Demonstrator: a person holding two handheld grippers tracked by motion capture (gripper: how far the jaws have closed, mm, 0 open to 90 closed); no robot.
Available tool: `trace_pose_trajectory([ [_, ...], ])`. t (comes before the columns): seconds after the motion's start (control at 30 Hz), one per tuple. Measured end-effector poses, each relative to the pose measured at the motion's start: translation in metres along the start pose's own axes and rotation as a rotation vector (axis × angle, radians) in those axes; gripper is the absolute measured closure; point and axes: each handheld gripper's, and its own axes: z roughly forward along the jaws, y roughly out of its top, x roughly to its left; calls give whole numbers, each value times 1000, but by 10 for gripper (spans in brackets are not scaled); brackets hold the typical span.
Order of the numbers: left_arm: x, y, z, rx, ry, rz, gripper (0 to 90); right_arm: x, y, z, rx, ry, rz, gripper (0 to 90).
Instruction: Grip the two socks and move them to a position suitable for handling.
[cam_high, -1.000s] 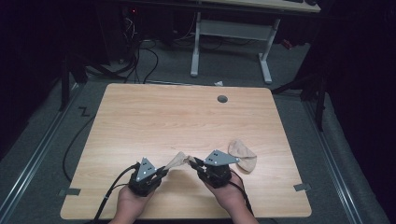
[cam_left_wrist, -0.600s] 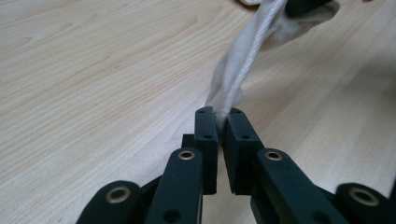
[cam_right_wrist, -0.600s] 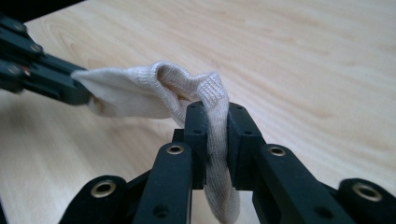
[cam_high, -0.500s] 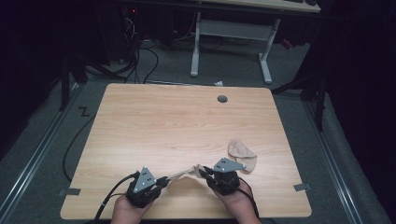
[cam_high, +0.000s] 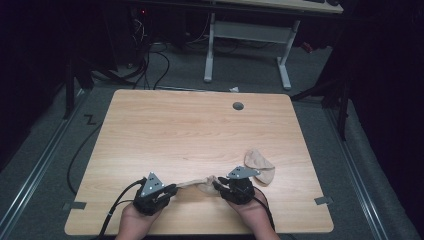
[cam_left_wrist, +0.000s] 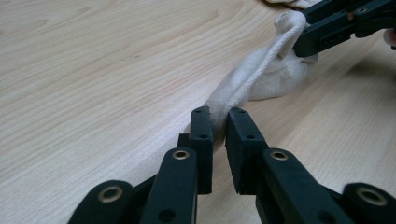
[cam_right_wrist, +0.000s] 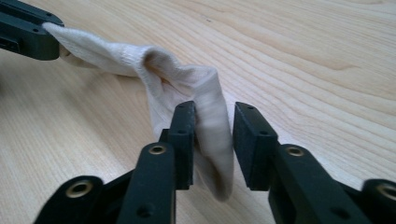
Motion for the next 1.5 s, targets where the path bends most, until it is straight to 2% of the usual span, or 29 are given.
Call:
trace_pose_trajectory([
  [0.2, 4, 2, 1, -9, 7, -4, 796, -1, 0, 0, -3, -3, 7, 678],
  [0.27, 5, 2, 1, -7, 10, -8, 789, -1, 0, 0, -7, -11, -3, 745],
  [0.3, 5, 2, 1, -7, 10, -8, 793, -1, 0, 0, -7, -11, -3, 745],
  [0.33, 5, 2, 0, -7, 5, -12, 793, -1, 0, -2, -15, -31, -13, 803],
  [0.37, 5, 2, -2, -13, -2, -13, 829, -1, 1, -3, -17, -36, -11, 828],
  [0.43, 2, 4, -7, -14, -31, -31, 864, -1, 2, -6, -28, -41, -8, 839],
  [0.53, -7, 6, -12, -16, -29, 2, 867, -1, 2, -9, -28, -39, -4, 840],
  [0.6, -5, 5, -11, -12, -39, -22, 862, -2, 1, -8, -17, -42, -4, 840],
  [0.8, 12, 7, 2, -10, 4, -52, 828, -5, 0, -2, 7, -43, 11, 840],
  [0.93, 21, 8, 11, -11, 4, -71, 789, -7, 2, 3, 14, -48, 19, 838],
  [1.07, 21, 8, 14, -9, 15, -55, 750, -13, 4, 10, 23, -61, 21, 833],
  [1.2, 22, 9, 12, -27, 20, -55, 701, -18, 5, 16, 33, -78, 31, 800],
  [1.3, 22, 10, 11, -39, 48, -42, 651, -19, 6, 16, 28, -102, 24, 750],
  [1.4, 23, 13, 11, -45, 68, -26, 621, -19, 7, 10, 7, -114, 23, 745],
  [1.5, 30, 19, 22, -29, 94, -28, 583, -18, 6, 9, 10, -103, 40, 746],
])
